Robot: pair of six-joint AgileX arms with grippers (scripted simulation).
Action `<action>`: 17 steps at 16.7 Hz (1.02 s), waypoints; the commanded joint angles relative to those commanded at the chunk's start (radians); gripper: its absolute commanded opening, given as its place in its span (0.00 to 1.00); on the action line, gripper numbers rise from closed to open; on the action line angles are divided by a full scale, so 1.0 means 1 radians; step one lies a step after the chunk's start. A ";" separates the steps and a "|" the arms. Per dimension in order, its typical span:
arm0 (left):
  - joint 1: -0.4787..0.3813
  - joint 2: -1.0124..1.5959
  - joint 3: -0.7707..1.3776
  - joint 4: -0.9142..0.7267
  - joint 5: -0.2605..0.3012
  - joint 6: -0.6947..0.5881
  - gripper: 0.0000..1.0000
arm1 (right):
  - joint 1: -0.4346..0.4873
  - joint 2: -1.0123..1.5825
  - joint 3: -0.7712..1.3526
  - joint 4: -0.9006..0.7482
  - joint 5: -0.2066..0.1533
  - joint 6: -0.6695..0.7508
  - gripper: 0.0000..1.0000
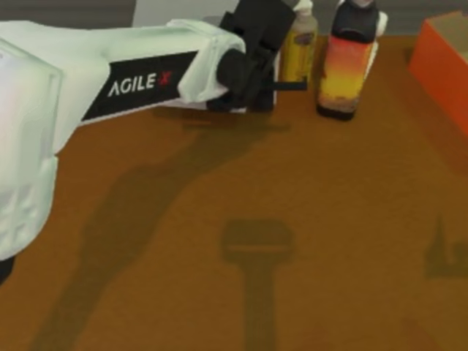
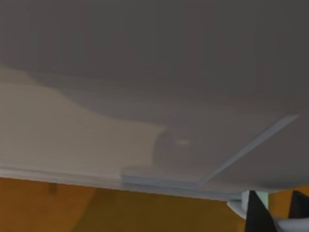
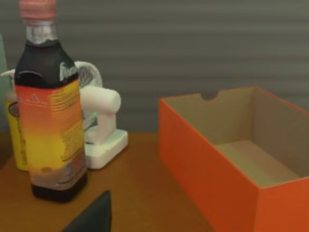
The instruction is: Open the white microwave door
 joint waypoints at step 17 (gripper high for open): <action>0.008 -0.050 -0.085 0.054 0.042 0.059 0.00 | 0.000 0.000 0.000 0.000 0.000 0.000 1.00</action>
